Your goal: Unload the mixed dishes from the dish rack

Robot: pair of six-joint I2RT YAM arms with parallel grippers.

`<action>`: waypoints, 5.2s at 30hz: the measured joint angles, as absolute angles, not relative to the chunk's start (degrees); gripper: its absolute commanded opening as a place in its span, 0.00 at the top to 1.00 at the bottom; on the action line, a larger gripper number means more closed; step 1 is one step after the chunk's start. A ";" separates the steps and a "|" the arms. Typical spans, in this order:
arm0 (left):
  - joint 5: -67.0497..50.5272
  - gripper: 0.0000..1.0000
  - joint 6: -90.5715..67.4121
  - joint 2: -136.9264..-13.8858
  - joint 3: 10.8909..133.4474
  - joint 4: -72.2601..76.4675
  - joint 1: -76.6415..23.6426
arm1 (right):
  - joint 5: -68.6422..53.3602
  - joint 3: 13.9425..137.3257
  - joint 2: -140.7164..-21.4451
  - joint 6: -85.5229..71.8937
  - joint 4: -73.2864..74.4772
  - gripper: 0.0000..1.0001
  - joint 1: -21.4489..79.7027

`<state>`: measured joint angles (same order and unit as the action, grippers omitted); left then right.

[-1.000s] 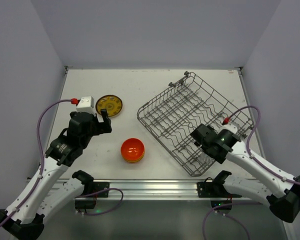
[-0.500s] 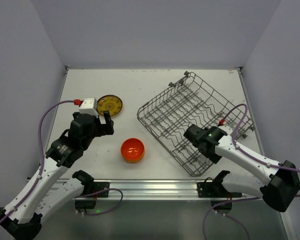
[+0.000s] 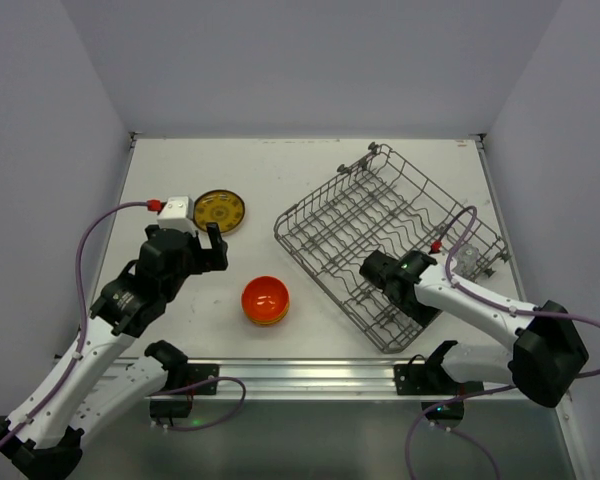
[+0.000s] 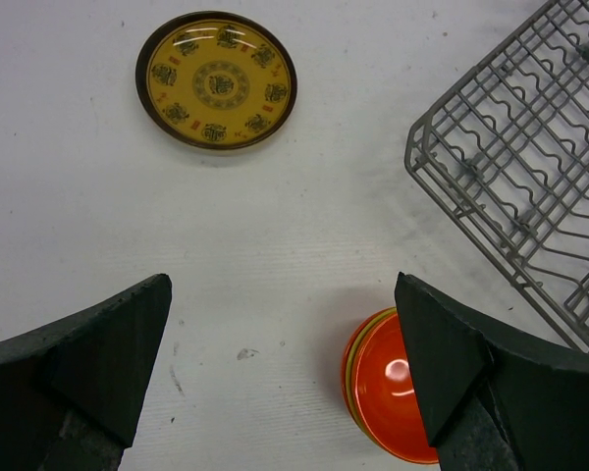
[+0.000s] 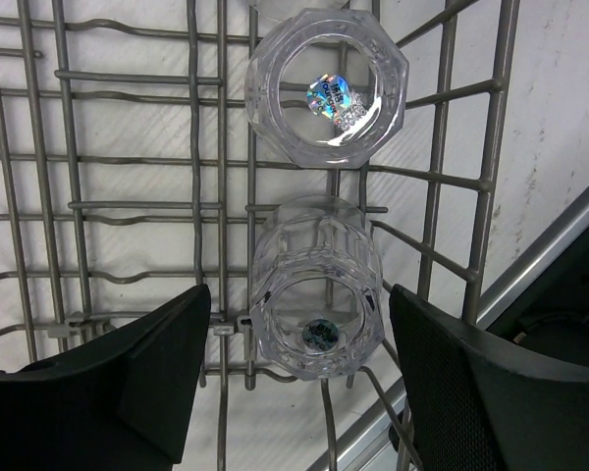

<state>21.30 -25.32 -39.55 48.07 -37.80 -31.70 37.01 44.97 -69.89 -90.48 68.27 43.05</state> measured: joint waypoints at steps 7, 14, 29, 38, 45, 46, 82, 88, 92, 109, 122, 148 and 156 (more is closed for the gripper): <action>21.30 0.00 -25.34 -39.46 48.07 -37.80 -32.03 | 37.08 44.62 -70.78 -92.58 69.12 0.40 43.05; 21.30 0.00 -25.34 -39.46 48.07 -37.80 -32.34 | 37.78 44.62 -70.39 -93.56 70.17 0.57 43.05; 21.37 0.00 -25.34 -39.53 48.07 -37.80 -32.40 | 38.06 45.25 -68.45 -94.87 72.16 0.75 43.13; 21.34 0.00 -25.34 -39.53 48.07 -37.80 -32.40 | 38.63 48.69 -65.14 -94.91 75.00 0.78 44.36; 21.37 0.00 -25.34 -39.33 48.07 -37.82 -32.40 | 39.40 52.45 -60.66 -91.13 74.81 1.00 45.34; 21.23 0.00 -25.32 -39.09 48.07 -37.80 -32.40 | 39.35 53.08 -59.22 -89.03 73.67 1.00 45.39; -48.18 0.25 -52.90 -42.94 36.77 39.05 -33.19 | -11.22 51.18 -47.46 -55.20 -9.37 1.00 45.43; -47.59 0.25 -51.70 -43.13 38.15 37.76 -33.28 | -13.54 51.18 -47.09 -53.41 -9.54 1.00 45.43; -47.44 0.27 -51.00 -43.83 39.18 36.77 -33.45 | -15.51 51.13 -47.29 -52.95 -9.61 1.00 45.45; -45.80 1.00 -48.60 -45.78 40.99 33.76 -34.63 | -21.80 51.07 -50.63 -53.19 -15.33 0.59 45.30; 0.23 1.00 -35.68 -52.77 65.87 -15.22 -34.85 | 7.70 51.62 -40.03 -44.62 10.13 0.01 45.78; 7.55 0.96 -28.45 -89.91 66.78 -46.15 3.53 | 21.93 54.24 -40.10 -36.49 34.72 0.01 45.74; 7.75 0.92 -26.92 -92.95 67.31 -47.00 3.62 | 23.31 53.54 -40.03 -35.75 34.72 0.01 45.74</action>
